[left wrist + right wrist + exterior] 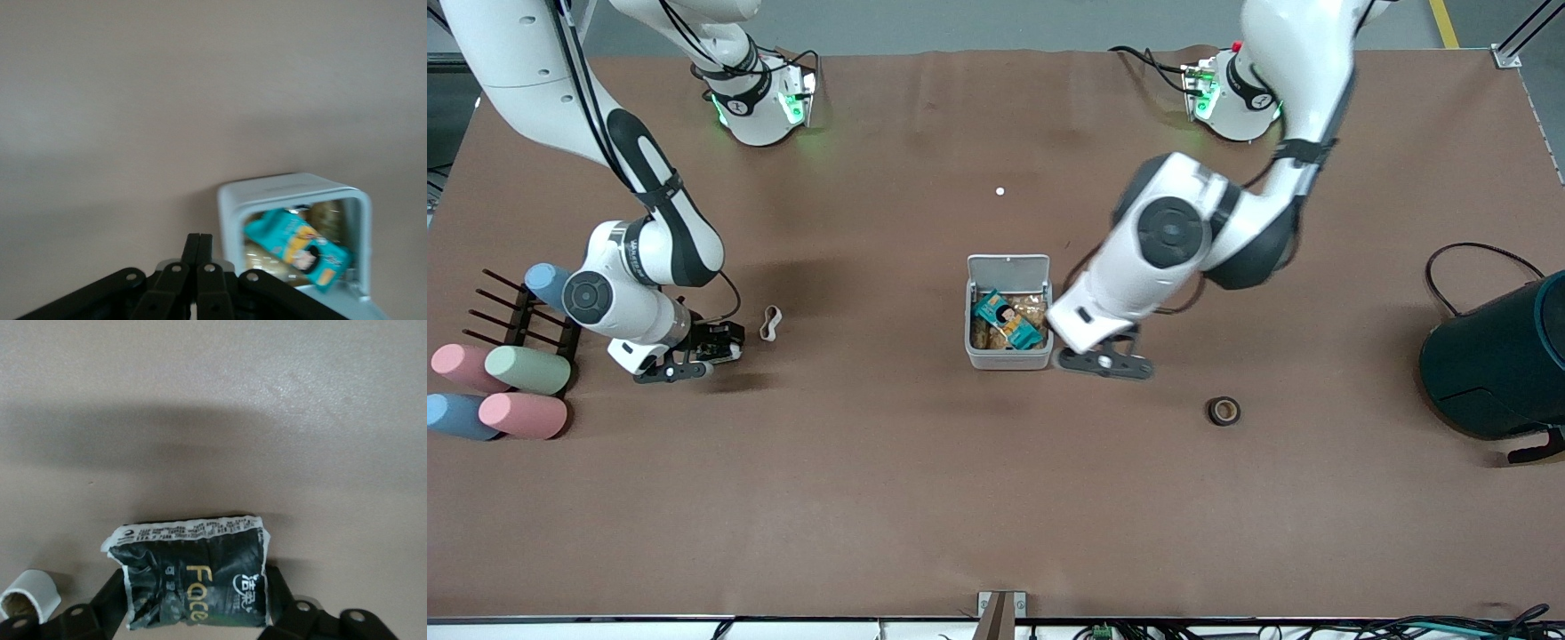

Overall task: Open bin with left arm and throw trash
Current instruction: 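Move the left gripper to the tape roll while the right gripper carries the packet, then lower the black packet into the open bin and open the right gripper, then carry the tape to the bin with the left gripper while the right reaches the band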

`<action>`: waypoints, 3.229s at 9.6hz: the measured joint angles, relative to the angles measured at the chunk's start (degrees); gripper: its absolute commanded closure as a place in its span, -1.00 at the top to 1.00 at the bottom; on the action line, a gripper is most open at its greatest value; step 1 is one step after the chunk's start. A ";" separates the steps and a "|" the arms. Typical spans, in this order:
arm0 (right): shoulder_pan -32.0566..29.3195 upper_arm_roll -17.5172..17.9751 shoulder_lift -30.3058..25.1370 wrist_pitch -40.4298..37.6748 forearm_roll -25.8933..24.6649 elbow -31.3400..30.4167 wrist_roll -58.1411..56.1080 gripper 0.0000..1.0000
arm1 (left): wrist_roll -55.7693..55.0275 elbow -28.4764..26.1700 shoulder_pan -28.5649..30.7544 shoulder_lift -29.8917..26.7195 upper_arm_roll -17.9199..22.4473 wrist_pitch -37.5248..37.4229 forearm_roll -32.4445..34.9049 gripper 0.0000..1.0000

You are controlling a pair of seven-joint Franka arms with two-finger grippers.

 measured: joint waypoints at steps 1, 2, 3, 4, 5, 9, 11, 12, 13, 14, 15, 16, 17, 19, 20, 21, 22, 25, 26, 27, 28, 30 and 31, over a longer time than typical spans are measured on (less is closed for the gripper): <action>0.00 -0.06 -0.20 -0.09 0.05 0.11 0.12 -0.80 | 7.09 -0.60 3.43 0.41 0.22 -0.13 0.01 0.13; 0.02 -0.03 -0.46 -0.48 0.06 0.22 0.48 -0.85 | 14.07 -1.15 7.29 1.51 0.28 -0.13 0.01 0.99; 0.03 0.01 -0.72 -2.02 0.22 0.90 0.86 -0.85 | 19.65 -1.35 10.46 2.94 0.30 -0.12 0.97 1.00; 0.12 0.17 -1.02 -5.68 2.35 3.07 1.34 -0.85 | 23.90 -1.52 12.92 4.54 0.29 -0.09 4.56 1.00; 0.42 0.40 -1.52 -10.68 6.34 6.99 1.70 -0.85 | 26.19 -1.62 14.65 6.16 0.26 0.00 8.19 1.00; 10.77 1.74 -4.19 -23.10 11.51 24.56 27.34 -0.85 | 27.23 -3.12 16.27 10.53 0.27 4.02 14.18 1.00; 22.29 1.98 -3.33 -22.28 11.59 29.24 45.53 -0.85 | 27.25 -6.98 16.94 11.66 0.24 10.79 14.39 1.00; 27.36 1.96 -1.64 -21.84 11.58 32.56 52.80 -0.83 | 27.25 -8.42 17.42 11.99 0.27 13.01 14.40 1.00; 31.13 1.89 0.85 -21.53 11.56 36.42 57.38 -0.83 | 27.29 -9.23 17.95 12.17 0.26 14.10 14.40 1.00; 33.92 1.82 3.57 -21.34 11.57 39.81 59.93 -0.83 | 27.36 -9.55 18.29 12.25 0.24 14.60 14.40 1.00; 36.06 1.82 5.79 -21.34 11.57 41.86 61.28 -0.83 | 27.39 -9.75 18.47 12.31 0.23 15.23 14.40 1.00; 38.22 1.77 7.45 -21.33 11.57 42.81 62.29 -0.83 | 27.39 -10.33 18.63 12.38 0.22 16.35 14.41 1.00; 40.06 1.74 8.82 -21.06 11.57 43.11 62.90 -0.82 | 27.39 -11.21 18.79 12.43 0.23 17.66 14.41 0.97; 42.57 1.68 11.32 -18.83 11.57 43.32 63.15 -0.75 | 27.39 -12.10 18.93 12.48 0.22 18.58 14.41 0.35; 43.08 1.67 12.07 -18.42 11.57 43.48 63.15 -0.58 | 27.39 -12.18 19.11 12.48 0.21 18.59 14.41 -0.21; 43.16 1.62 12.31 -18.44 11.57 43.63 63.13 -0.55 | 27.39 -12.18 19.42 12.48 0.18 18.62 14.41 -0.65; 43.23 1.59 12.38 -18.81 11.57 43.62 63.02 -0.23 | 27.39 -12.18 19.65 12.48 0.11 18.65 14.40 -0.95; 44.27 1.59 13.02 -19.31 11.57 43.48 63.02 0.29 | 27.39 -12.21 19.99 12.21 -0.66 18.52 14.33 -1.00; 44.26 1.52 13.06 -19.37 11.57 43.48 63.02 0.82 | 27.39 -12.09 20.07 12.10 -1.07 18.62 14.33 -1.00; 44.25 1.39 13.05 -19.50 11.57 43.48 63.01 0.98 | 26.56 -11.68 20.17 11.44 -2.15 18.11 14.33 -1.00; 44.21 1.23 13.03 -20.17 11.56 43.55 62.95 0.98 | 24.53 -10.68 20.22 10.05 -3.78 15.61 14.13 -1.00; 43.74 0.80 12.88 -22.79 11.56 43.89 62.89 0.98 | 17.93 -6.99 20.21 6.53 -8.72 6.81 12.51 -1.00; 43.16 0.65 12.69 -23.48 11.56 44.12 62.84 0.98 | 13.56 -5.75 20.12 4.98 -11.60 4.10 11.69 -1.00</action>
